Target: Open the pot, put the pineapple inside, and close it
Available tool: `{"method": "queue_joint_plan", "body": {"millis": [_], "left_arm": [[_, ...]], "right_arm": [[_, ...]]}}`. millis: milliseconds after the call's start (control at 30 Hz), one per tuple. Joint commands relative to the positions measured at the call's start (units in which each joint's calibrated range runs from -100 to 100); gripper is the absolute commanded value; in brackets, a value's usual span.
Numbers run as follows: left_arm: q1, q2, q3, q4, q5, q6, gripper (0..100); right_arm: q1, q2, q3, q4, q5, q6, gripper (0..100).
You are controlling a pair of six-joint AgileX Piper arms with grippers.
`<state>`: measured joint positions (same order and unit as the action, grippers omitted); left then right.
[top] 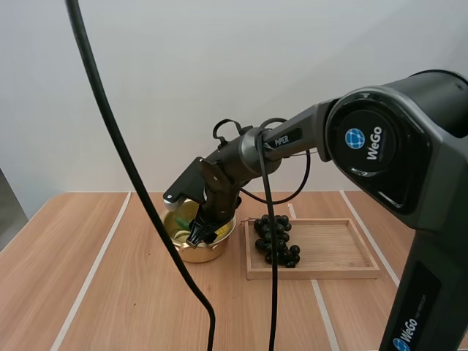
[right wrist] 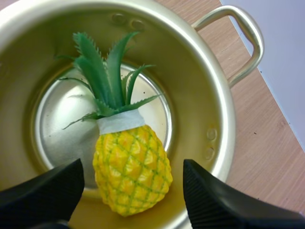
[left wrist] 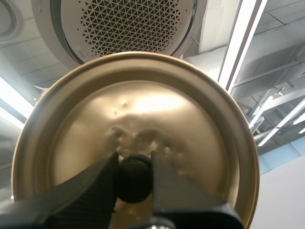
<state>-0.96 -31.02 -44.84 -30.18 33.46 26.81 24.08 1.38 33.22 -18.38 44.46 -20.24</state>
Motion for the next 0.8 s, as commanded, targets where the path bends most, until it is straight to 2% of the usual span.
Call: {"method": "queue_joint_plan", "body": {"millis": [0,167,533,633,767], "left_arm": [[0.10,-0.1,-0.1,-0.4,-1.3,0.1,0],[0.10,-0.1,-0.1,-0.4,-1.1,0.1,0],[0.10,-0.1,-0.1,-0.4,-0.9,0.1,0],[0.10,-0.1,-0.1,-0.2,-0.9,0.1,0],[0.10,-0.1,-0.1,2.8,0.2,0.1,0]], "right_arm": [[0.2,-0.4,0.5,0.1,1.9,-0.2,100],[0.2,-3.4,0.5,-0.4,-1.6,-0.2,100],[0.0,-19.1,0.5,-0.8,-12.0,-0.1,100],[-1.3,-23.9,0.5,-0.8,-15.6,2.0,100],[-5.4,-30.1,0.5,-0.8,-19.1,5.1,100]]}}
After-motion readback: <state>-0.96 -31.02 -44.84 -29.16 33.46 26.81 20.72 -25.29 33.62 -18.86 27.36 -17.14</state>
